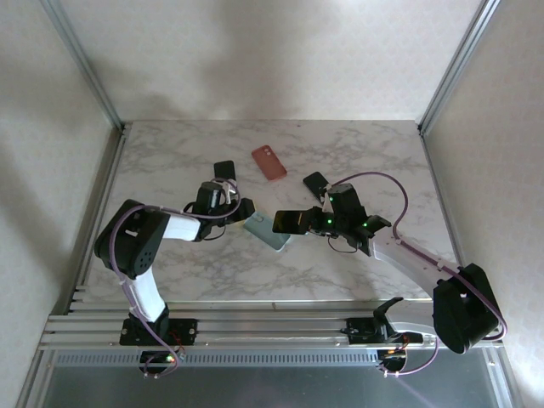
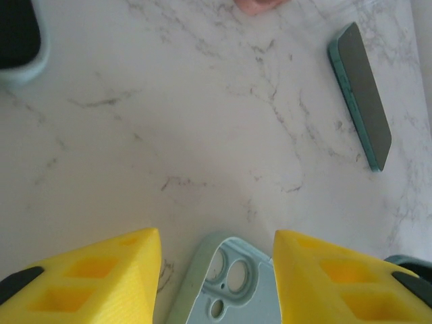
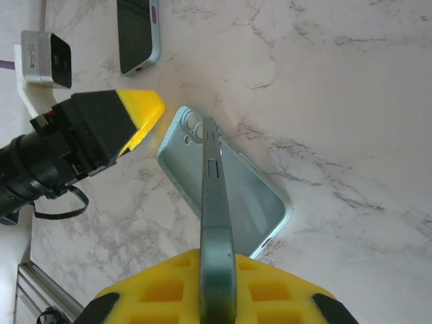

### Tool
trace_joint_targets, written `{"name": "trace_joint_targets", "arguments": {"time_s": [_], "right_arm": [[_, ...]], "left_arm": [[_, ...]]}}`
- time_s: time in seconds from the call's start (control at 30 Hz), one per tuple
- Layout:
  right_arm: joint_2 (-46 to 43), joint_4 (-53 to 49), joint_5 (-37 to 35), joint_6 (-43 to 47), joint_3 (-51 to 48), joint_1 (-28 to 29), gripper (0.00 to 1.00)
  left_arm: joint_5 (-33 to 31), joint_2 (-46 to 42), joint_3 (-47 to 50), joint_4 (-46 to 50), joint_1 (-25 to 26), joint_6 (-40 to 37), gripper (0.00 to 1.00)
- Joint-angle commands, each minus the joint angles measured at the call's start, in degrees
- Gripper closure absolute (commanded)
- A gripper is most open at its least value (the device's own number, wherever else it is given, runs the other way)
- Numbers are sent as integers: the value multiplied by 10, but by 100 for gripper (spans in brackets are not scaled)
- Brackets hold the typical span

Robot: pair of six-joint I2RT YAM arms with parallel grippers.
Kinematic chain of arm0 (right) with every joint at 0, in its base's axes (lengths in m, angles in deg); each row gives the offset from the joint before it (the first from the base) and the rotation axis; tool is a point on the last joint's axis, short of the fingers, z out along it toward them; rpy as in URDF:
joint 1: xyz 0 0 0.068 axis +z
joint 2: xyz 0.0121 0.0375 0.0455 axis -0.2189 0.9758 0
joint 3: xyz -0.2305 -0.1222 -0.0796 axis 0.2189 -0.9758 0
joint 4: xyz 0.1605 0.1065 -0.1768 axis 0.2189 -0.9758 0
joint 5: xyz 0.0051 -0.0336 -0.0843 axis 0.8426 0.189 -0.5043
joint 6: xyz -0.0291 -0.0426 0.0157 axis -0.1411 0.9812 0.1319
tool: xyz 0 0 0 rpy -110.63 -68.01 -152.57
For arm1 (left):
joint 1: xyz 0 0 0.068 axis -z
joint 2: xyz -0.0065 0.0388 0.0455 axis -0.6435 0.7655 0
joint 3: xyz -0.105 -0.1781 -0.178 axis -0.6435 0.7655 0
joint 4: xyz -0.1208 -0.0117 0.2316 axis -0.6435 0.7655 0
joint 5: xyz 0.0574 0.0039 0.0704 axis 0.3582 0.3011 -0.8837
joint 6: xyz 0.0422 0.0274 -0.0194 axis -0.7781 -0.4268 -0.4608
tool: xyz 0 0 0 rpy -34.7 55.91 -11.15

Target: Put the phone into the phone case

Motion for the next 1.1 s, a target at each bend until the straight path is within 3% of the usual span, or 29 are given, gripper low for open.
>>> {"name": "trace_joint_targets", "arguments": {"time_s": [0.0,0.47,0.67,0.9,1.07], "right_arm": [[-16,16,-7,0,16,3,100],[-38,16,-14,-9,-7,3,100],[-33,63,13,-44,-43,6,100],[-14,103,14,-78,-61,46,100],[7,155,8,-110,-66,68,100]], "left_arm": [[13,-4,21,-21,12,7,54],[0,-89,121,-66,58,79,53],[-9,-133,155,-73,78,105,53],[-60,-180,175,-62,74,112,53],[-51,-166,159,-65,42,110,53]]}}
